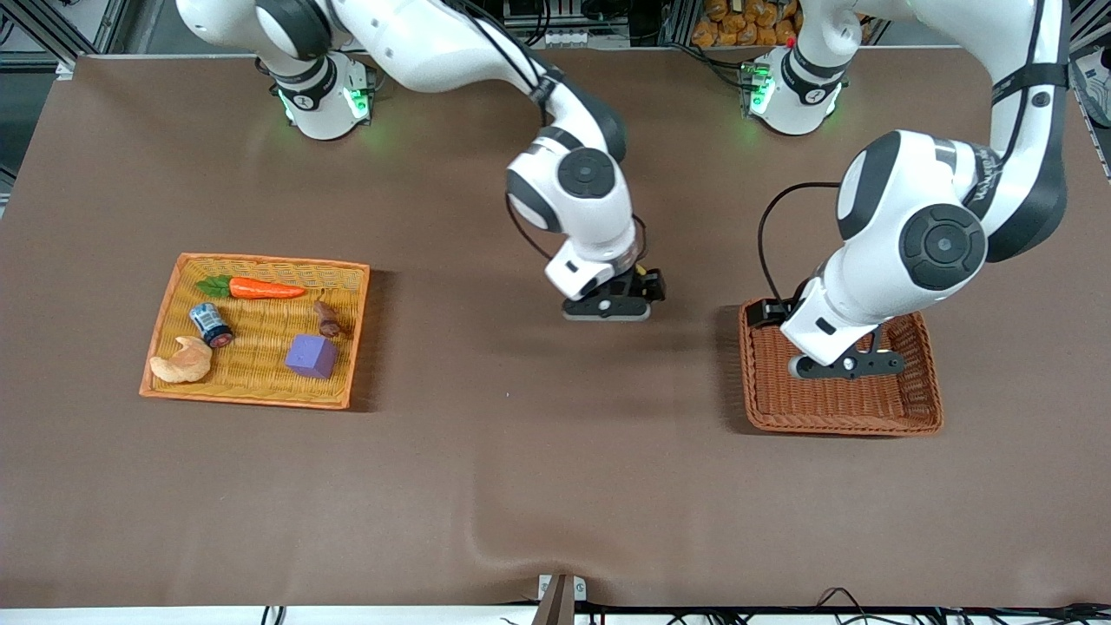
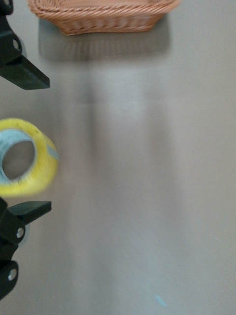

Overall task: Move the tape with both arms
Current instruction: 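Grasp the tape with the left gripper while the right gripper holds it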

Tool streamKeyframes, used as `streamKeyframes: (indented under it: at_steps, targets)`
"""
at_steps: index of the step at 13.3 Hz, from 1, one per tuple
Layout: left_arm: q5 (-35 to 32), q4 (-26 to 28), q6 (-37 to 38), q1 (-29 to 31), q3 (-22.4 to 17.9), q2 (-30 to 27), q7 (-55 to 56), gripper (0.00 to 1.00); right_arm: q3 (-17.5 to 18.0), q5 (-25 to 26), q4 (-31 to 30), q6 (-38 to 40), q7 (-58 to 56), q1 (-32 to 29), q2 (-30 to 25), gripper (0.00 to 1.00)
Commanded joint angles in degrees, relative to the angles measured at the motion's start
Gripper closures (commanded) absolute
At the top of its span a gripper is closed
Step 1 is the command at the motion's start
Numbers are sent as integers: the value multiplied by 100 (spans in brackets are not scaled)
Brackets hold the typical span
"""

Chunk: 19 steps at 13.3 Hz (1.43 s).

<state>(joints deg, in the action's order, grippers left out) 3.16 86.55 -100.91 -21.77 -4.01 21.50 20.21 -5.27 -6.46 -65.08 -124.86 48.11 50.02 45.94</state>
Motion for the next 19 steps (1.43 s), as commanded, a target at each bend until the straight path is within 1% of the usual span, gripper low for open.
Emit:
streamKeyframes:
  at_steps: [1, 4, 8, 11, 13, 15, 16, 18, 19]
  targets:
    - [150, 317, -419, -257, -30, 3, 316, 0, -9, 66, -1355, -3, -975, -352, -1190, 0]
    - [150, 923, -692, -547, -30, -137, 334, 0, -1, 58, -1884, 101, -1513, -844, -1788, 0]
    - [141, 2004, -1631, -951, -30, -488, 728, 0, -18, 58, -1885, 1163, -2286, -1442, -2430, 0]
    - [106, 2743, -2448, -1478, -30, -516, 1325, 0, -18, 66, -1885, 1840, -2806, -1986, -2922, 0]
    - [106, 2929, -2653, -1724, -21, -358, 1511, 0, -27, 84, -1851, 2288, -2982, -2407, -3151, 0]
    - [115, 2894, -2688, -1970, -21, -25, 1608, 0, -1, 93, -1902, 2535, -3446, -2873, -3485, 0]
    - [115, 2859, -2801, -2050, -21, 142, 1739, 0, 8, 93, -1894, 2789, -3797, -3128, -3608, 0]
    - [106, 2850, -3057, -2121, -21, 398, 1881, 0, 17, 93, -1894, 3089, -4430, -3568, -3854, 0]
    - [106, 2850, -3066, -2147, -21, 468, 1898, 0, 26, 101, -1894, 3221, -4598, -3753, -3942, 0]
